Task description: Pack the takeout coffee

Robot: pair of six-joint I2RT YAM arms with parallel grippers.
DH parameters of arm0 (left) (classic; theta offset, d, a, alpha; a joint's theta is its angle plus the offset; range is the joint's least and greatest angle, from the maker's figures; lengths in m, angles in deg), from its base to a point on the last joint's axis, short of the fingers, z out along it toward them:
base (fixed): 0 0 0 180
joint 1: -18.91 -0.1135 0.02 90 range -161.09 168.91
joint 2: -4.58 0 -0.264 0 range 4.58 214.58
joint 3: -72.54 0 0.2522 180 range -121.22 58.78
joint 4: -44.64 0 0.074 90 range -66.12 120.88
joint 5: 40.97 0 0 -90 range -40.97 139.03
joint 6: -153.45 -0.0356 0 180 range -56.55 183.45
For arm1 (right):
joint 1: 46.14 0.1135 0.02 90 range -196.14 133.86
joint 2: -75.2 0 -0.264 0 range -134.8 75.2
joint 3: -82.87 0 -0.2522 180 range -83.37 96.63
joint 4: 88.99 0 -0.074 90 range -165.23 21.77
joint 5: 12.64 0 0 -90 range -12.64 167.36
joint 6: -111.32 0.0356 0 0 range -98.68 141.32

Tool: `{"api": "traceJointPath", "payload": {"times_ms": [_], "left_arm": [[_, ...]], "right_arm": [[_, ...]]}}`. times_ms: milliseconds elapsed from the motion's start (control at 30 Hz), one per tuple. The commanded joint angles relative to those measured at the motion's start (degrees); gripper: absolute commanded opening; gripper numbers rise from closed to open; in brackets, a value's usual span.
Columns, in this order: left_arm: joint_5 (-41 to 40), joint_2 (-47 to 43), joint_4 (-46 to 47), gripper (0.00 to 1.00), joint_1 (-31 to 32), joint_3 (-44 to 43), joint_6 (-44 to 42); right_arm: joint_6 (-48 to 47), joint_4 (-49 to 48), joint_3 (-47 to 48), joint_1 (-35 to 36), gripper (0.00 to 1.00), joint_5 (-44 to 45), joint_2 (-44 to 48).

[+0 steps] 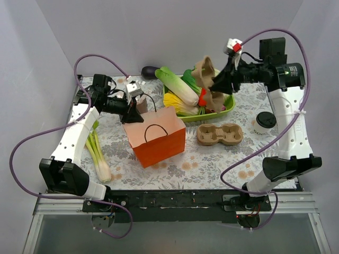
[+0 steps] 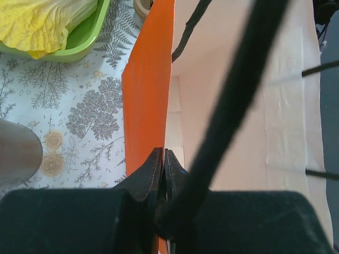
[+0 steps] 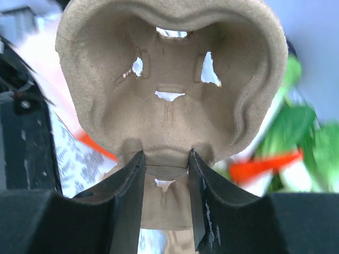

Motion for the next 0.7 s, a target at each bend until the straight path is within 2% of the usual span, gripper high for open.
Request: {"api": "traceJointPath", "payload": {"times_ms": [0, 100, 233, 367, 467, 633, 667], "left_arm": [[3.13, 0.18, 1.50, 0.00, 1.18, -2.07, 2.39], [3.48, 0.44, 3.17, 0.00, 2.94, -1.19, 4.93], [3.66, 1.58, 3.44, 0.00, 5.92, -1.80, 5.29], [3.66, 2.64, 4.75, 0.00, 8.65, -2.42, 7.39], [4.45, 2.64, 5.73, 0.01, 8.74, -2.24, 9.16], [4.63, 1.59, 6.87, 0.11, 8.66, -1.28, 10.04], [4.63, 1.41, 7.74, 0.22, 8.74, -1.10, 10.73]], "right_arm": [[15.42, -11.79, 8.87, 10.18, 0.01, -10.96, -1.67], [19.73, -18.29, 8.70, 15.62, 0.01, -12.71, -1.85], [25.01, -26.64, 6.33, 18.81, 0.01, -16.85, -1.76], [25.72, -28.41, 3.26, 20.30, 0.01, -17.99, -1.58], [24.58, -26.15, -0.08, 21.18, 0.01, -18.79, -0.79], [17.02, -22.61, -7.46, 23.38, 0.01, -16.15, 2.02], [16.41, -22.79, -8.34, 23.90, 0.01, -15.71, 2.28]]}}
